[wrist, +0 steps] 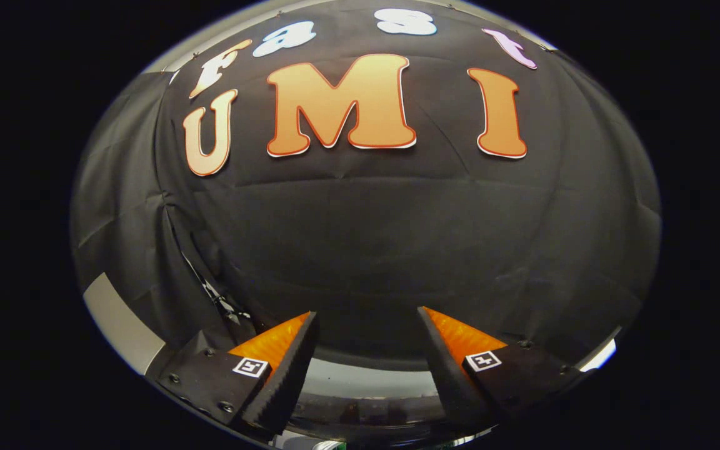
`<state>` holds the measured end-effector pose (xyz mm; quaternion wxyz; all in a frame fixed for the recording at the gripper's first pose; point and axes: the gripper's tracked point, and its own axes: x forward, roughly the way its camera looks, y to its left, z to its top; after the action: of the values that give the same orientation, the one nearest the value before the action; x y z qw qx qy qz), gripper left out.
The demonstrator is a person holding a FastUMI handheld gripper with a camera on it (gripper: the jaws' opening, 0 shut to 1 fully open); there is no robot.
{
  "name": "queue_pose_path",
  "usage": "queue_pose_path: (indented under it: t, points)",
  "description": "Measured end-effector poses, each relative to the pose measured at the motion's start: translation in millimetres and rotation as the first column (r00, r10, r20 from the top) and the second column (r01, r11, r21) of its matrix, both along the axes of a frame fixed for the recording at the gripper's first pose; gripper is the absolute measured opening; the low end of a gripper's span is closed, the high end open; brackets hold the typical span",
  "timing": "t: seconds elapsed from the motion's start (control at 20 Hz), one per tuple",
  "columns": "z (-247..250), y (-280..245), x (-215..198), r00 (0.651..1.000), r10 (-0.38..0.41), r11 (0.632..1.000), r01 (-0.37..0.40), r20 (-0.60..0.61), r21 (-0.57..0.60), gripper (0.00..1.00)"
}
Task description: Put the clothes into the washing machine and then close the washing machine lid.
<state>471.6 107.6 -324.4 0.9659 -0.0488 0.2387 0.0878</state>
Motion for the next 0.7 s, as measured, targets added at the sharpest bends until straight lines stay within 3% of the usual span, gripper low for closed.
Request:
queue_pose_path:
  t: [0.7]
  points:
    - [3, -9, -61, 1.000, -0.020, 0.999, 0.020, -0.015, -0.026, 1.00]
